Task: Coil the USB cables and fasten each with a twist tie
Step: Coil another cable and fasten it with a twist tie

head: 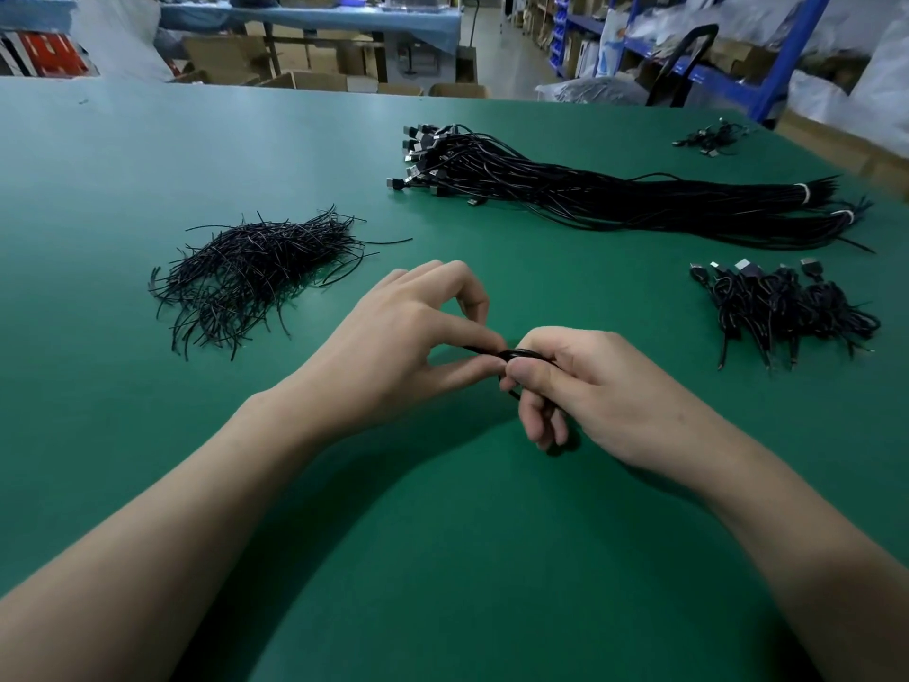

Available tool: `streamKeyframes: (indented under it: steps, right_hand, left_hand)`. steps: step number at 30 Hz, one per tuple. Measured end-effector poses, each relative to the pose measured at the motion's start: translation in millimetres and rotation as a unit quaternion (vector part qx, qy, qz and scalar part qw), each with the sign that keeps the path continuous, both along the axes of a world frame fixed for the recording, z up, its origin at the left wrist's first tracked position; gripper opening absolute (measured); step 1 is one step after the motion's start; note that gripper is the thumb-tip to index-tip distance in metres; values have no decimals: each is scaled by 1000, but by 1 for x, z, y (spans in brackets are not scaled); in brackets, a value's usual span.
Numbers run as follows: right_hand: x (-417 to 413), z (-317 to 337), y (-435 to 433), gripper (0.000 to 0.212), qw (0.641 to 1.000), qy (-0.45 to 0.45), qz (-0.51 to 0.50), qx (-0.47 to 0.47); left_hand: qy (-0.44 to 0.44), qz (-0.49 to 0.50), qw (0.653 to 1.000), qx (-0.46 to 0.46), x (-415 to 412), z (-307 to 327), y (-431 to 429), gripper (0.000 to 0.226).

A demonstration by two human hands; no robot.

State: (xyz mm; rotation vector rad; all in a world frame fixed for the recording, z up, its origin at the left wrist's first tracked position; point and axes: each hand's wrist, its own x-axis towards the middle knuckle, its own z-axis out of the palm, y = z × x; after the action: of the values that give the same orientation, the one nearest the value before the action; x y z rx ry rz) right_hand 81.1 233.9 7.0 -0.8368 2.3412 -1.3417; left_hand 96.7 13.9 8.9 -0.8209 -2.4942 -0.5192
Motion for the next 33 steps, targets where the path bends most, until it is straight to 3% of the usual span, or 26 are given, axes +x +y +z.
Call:
streamKeyframes:
  steps: [12, 22, 26, 29, 33]
  right_hand:
    - [3, -1, 2, 25, 1000, 0, 8, 6]
    - [-5, -2, 2, 34, 951, 300, -60, 47]
    - [-7, -6, 3, 21, 977, 205, -30, 43]
    - [-10, -11, 6, 33, 992, 113, -38, 44]
    - [-10, -8, 10, 52, 996, -84, -3, -43]
  left_hand:
    - [-86, -45, 994, 56, 3, -4, 7, 26]
    - [-45, -12, 994, 95, 7, -4, 10, 20]
    - [-87, -16, 989, 118, 6, -6, 10, 22]
    - [-92, -4, 986, 140, 4, -6, 6, 20]
    - [-82, 1, 985, 151, 4, -3, 5, 18]
